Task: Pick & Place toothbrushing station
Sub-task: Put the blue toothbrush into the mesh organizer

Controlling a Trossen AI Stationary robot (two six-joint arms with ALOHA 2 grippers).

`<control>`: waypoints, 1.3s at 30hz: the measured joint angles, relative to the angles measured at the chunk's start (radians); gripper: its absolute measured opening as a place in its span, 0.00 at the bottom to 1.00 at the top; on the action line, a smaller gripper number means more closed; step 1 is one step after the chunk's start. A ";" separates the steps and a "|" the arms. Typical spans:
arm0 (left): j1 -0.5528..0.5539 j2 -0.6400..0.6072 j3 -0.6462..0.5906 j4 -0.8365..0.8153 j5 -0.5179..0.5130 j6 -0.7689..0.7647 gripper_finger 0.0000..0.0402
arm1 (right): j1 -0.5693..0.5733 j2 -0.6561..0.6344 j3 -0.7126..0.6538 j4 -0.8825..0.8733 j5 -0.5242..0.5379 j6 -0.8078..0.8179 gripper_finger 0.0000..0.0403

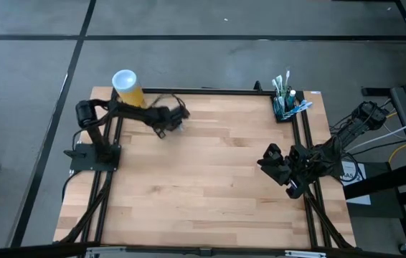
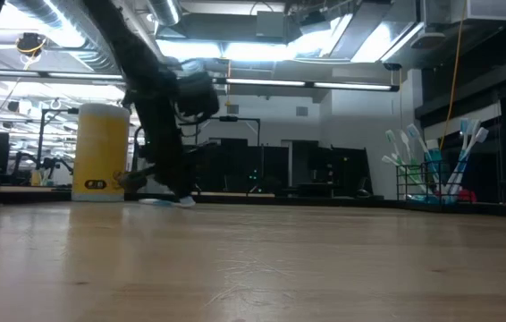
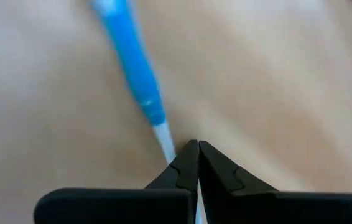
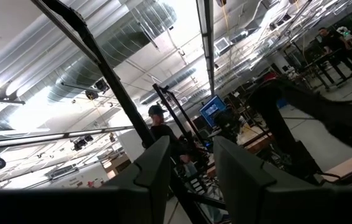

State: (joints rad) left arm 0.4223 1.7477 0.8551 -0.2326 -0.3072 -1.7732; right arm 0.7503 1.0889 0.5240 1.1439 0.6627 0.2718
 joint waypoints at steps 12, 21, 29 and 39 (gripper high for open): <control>-0.370 0.024 0.197 0.233 -0.005 0.265 0.01 | 0.031 0.000 0.000 0.068 -0.008 -0.070 0.31; -0.335 0.025 0.456 -0.182 0.278 1.737 0.10 | 0.031 0.000 0.003 0.098 0.000 -0.066 0.31; -0.290 0.080 0.492 -0.489 0.052 2.236 0.26 | 0.033 0.036 0.097 0.087 0.003 -0.157 0.31; -0.052 0.137 0.490 -0.544 0.237 2.281 0.40 | 0.124 0.151 0.223 0.083 0.138 -0.308 0.31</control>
State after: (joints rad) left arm 0.3698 1.8847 1.3453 -0.7769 -0.0700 0.5075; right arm 0.8744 1.2399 0.7474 1.2266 0.8006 -0.0364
